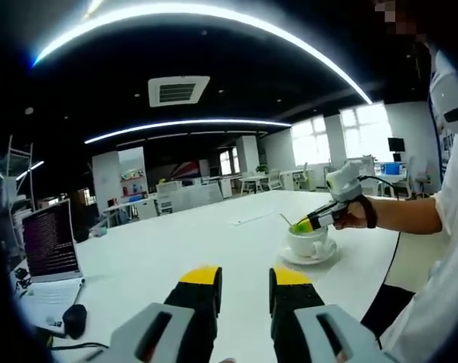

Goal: Tidy tabletop coffee trays, cups and spoons，present forward

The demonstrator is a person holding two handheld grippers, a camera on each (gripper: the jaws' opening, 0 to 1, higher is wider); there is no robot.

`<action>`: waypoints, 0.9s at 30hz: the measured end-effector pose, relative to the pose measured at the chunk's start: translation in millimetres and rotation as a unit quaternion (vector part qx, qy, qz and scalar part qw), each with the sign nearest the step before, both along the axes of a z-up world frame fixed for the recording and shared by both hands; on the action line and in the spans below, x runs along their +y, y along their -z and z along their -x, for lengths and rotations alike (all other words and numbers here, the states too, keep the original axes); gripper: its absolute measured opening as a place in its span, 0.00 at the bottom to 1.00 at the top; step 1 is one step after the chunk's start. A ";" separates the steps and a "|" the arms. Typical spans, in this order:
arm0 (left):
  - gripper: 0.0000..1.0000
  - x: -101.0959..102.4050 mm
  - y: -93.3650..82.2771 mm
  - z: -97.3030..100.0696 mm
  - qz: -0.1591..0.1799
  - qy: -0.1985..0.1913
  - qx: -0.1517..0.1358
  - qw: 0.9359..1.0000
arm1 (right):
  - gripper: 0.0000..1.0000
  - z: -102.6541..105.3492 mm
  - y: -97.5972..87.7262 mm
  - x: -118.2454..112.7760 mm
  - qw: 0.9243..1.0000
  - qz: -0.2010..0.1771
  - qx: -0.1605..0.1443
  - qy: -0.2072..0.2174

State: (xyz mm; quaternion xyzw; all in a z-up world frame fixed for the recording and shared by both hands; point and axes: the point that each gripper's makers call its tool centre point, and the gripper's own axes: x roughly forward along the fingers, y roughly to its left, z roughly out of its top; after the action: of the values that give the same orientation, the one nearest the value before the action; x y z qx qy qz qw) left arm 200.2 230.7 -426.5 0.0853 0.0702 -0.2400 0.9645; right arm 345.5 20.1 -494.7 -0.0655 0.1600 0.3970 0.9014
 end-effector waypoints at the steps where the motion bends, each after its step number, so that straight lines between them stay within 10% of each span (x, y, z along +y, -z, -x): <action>1: 0.27 0.3 1.2 -0.2 0.001 -0.001 0.001 1.000 | 0.06 0.2 0.5 0.3 1.000 0.001 0.000 -0.001; 27: 0.26 5.4 3.3 -0.1 0.011 -0.007 -0.004 1.000 | 0.08 -1.4 -10.2 -4.3 0.999 0.026 -0.034 -0.001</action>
State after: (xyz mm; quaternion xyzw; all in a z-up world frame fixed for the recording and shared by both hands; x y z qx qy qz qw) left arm 200.4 236.1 -429.9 0.0752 0.0648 -0.2333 0.9673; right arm 346.9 15.8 -484.5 -0.1023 0.1399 0.3907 0.9040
